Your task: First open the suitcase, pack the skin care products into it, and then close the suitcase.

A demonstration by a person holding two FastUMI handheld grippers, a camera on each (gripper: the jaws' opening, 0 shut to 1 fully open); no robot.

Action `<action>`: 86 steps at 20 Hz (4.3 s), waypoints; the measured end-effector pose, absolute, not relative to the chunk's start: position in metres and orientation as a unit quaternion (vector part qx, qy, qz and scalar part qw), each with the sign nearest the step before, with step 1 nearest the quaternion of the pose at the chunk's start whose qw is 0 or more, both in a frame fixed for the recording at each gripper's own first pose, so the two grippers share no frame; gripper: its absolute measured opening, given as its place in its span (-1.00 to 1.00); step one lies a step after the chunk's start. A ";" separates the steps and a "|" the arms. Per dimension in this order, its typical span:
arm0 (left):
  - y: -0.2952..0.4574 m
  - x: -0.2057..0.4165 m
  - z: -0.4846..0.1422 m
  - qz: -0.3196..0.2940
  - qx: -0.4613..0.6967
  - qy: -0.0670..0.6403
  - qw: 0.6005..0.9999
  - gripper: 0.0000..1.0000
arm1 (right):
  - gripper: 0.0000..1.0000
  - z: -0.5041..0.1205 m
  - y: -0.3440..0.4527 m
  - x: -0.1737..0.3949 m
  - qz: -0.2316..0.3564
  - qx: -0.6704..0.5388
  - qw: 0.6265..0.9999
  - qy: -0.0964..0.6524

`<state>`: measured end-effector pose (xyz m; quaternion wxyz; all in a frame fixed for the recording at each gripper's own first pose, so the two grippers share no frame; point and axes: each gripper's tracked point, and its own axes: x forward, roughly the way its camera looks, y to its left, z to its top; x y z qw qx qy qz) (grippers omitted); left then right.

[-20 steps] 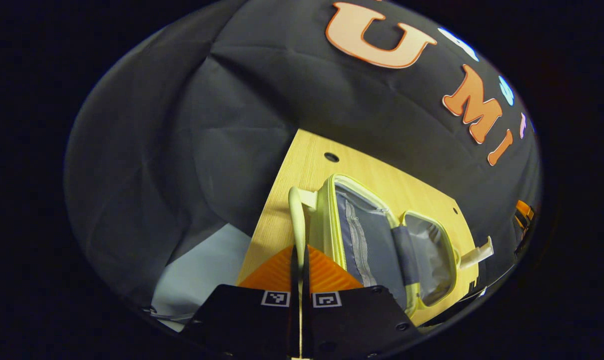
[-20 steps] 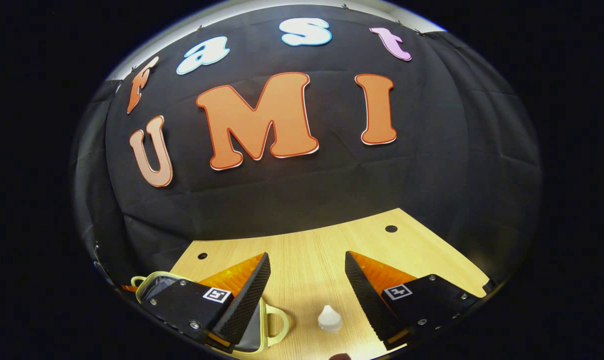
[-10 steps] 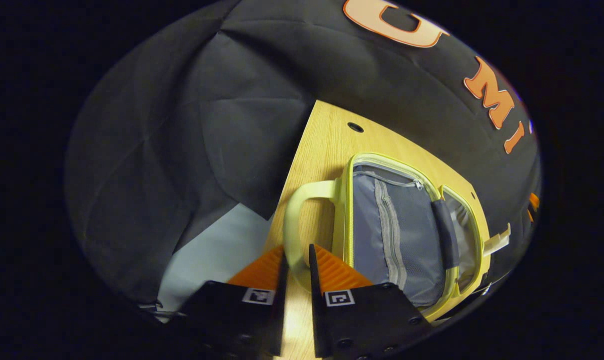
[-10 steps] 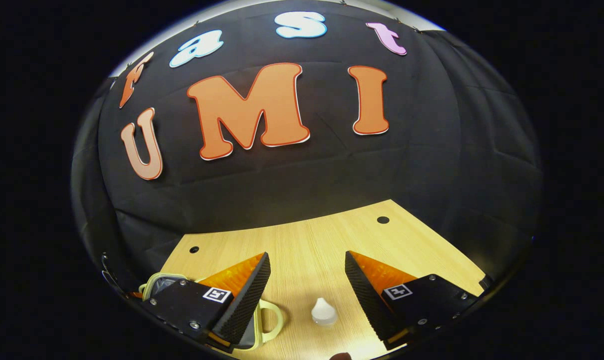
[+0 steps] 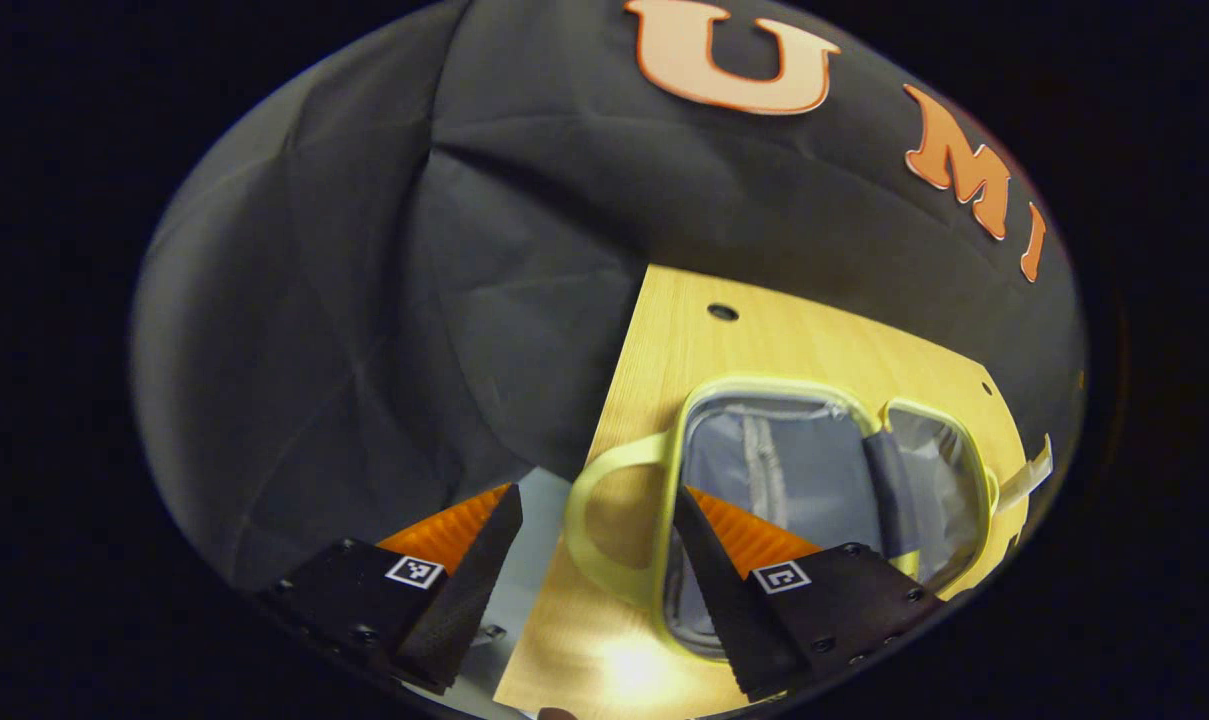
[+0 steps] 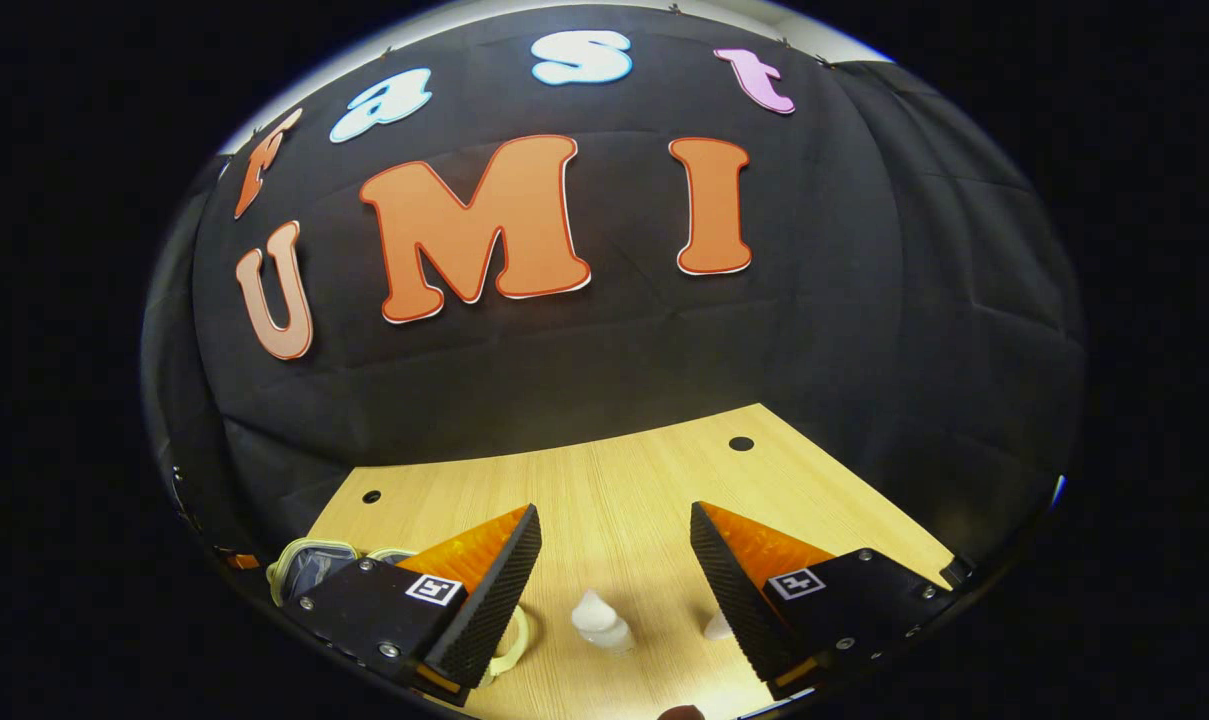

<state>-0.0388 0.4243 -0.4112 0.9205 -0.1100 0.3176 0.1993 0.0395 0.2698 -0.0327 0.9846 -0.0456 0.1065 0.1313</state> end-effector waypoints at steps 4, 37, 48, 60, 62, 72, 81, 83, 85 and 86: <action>0.351 -0.016 -0.332 0.200 -0.054 0.257 0.944 0.97 | 0.90 -0.034 0.238 0.052 0.140 -0.057 0.983 0.100; -0.223 0.137 -0.455 -0.057 0.016 0.211 0.976 0.95 | 0.91 -0.107 0.092 0.098 0.181 -0.121 0.967 0.129; -0.227 0.150 -0.475 -0.032 -0.040 0.253 0.966 0.19 | 0.92 -0.119 0.084 0.086 0.181 -0.115 0.966 0.144; -0.178 0.084 -0.328 -0.024 -0.059 0.237 0.969 0.19 | 0.91 -0.138 0.149 0.042 0.255 -0.135 0.945 0.155; -0.161 0.067 -0.316 -0.008 -0.052 0.239 0.970 0.19 | 0.92 -0.152 0.152 0.046 0.254 -0.149 0.941 0.166; -0.102 0.006 -0.306 0.060 -0.068 0.262 0.961 0.19 | 0.92 -0.241 0.148 0.073 0.240 -0.159 0.923 0.255; -0.082 -0.004 -0.315 0.092 -0.066 0.271 0.956 0.19 | 0.46 -0.279 0.161 0.089 0.257 -0.169 0.911 0.273; -0.079 -0.005 -0.319 0.095 -0.074 0.272 0.955 0.19 | 0.22 -0.283 0.160 0.092 0.253 -0.177 0.911 0.273; -0.079 -0.008 -0.321 0.096 -0.080 0.270 0.955 0.20 | 0.04 -0.280 0.161 0.092 0.259 -0.179 0.911 0.267; -0.077 -0.010 -0.322 0.096 -0.085 0.269 0.955 0.19 | 0.00 -0.279 0.162 0.093 0.258 -0.180 0.911 0.265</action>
